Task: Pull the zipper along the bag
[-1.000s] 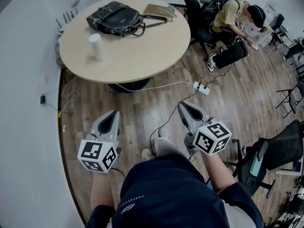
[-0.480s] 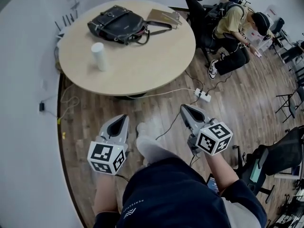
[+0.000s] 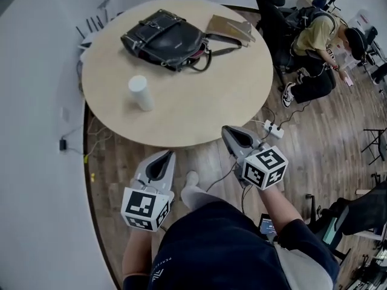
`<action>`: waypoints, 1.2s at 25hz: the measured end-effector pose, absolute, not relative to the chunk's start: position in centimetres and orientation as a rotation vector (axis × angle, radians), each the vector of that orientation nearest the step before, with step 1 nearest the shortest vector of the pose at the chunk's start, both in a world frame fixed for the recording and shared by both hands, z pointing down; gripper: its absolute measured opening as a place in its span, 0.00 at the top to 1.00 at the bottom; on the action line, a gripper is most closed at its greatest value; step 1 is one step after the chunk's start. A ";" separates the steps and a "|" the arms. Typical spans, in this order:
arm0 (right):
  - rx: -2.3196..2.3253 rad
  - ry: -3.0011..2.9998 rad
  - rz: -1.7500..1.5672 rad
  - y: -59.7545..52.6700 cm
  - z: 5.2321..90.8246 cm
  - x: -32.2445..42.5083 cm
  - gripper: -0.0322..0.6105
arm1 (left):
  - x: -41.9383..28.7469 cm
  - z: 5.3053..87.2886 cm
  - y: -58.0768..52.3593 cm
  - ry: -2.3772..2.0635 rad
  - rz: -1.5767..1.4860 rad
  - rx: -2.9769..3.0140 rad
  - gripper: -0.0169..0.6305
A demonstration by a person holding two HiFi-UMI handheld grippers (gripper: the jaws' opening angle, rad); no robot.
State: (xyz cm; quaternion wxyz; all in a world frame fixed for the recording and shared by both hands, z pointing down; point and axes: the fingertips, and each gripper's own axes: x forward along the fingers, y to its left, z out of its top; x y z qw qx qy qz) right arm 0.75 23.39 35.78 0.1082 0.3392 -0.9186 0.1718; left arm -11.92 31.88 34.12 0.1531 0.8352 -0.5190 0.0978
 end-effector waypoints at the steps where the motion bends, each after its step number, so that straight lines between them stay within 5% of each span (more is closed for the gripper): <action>1: 0.992 -2.701 0.510 22.5 35.9 0.2 0.95 | -12.0 33.9 31.0 -1.483 0.294 2.402 0.94; 26: 1.180 -2.664 0.576 9.3 34.1 0.8 0.94 | -9.9 31.5 13.1 -1.237 0.494 2.594 0.94; 30: 1.223 -2.632 0.551 7.4 33.8 1.6 0.87 | -8.8 31.9 11.3 -1.168 0.482 2.629 0.94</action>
